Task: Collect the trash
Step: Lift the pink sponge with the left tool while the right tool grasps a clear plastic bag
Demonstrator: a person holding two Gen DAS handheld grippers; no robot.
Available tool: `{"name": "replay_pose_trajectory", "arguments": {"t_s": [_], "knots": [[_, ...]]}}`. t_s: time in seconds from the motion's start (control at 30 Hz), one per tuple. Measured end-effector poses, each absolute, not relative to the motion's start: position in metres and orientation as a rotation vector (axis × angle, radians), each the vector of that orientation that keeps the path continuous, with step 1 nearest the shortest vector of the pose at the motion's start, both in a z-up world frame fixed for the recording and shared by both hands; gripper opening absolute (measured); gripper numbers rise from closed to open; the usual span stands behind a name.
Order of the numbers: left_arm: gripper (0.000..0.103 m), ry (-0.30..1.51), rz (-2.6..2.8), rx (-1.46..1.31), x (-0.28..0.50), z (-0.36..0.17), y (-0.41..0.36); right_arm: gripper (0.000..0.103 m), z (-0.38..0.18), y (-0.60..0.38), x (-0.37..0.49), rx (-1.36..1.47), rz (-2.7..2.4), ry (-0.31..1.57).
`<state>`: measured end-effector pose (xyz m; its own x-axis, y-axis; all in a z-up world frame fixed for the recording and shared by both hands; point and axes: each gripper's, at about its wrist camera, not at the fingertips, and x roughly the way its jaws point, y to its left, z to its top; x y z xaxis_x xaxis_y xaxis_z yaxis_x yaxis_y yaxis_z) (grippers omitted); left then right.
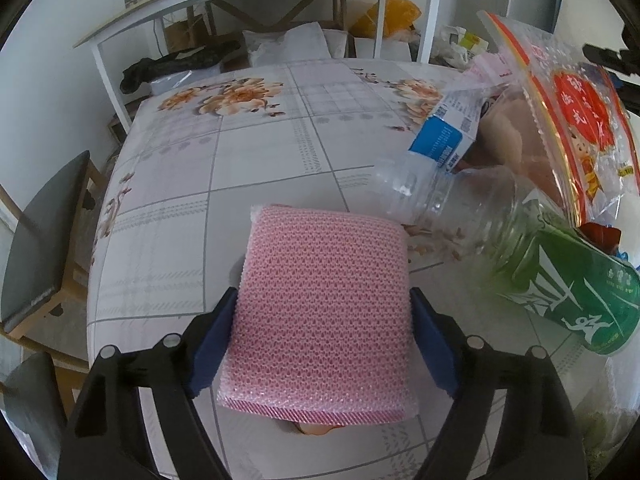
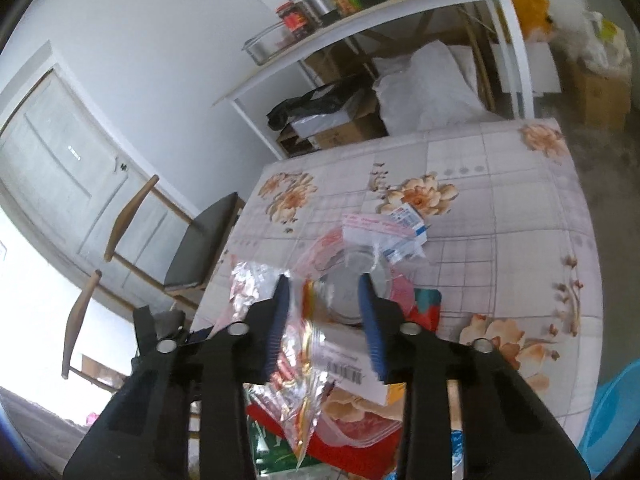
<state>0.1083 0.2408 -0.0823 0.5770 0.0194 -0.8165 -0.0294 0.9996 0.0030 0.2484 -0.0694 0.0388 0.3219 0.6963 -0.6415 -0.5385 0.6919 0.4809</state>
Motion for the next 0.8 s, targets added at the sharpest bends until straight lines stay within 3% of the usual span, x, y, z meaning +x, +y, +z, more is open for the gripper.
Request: {"name": "replay_pose_trajectory", "arguments": {"t_s": [0.1, 0.27, 0.8], "knots": [[0.080, 0.949, 0.036, -0.030, 0.106, -0.081, 0.244, 0.009, 0.042, -0.068, 0.242, 0.181, 0.828, 0.933], [0.079, 0.938, 0.042, -0.041, 0.103, -0.078, 0.245, 0.001, 0.052, -0.067, 0.231, 0.204, 0.862, 0.903], [0.079, 0.780, 0.032, -0.168, 0.056, -0.031, 0.256, 0.000, 0.123, -0.085, 0.179, 0.287, 0.937, 0.669]]}}
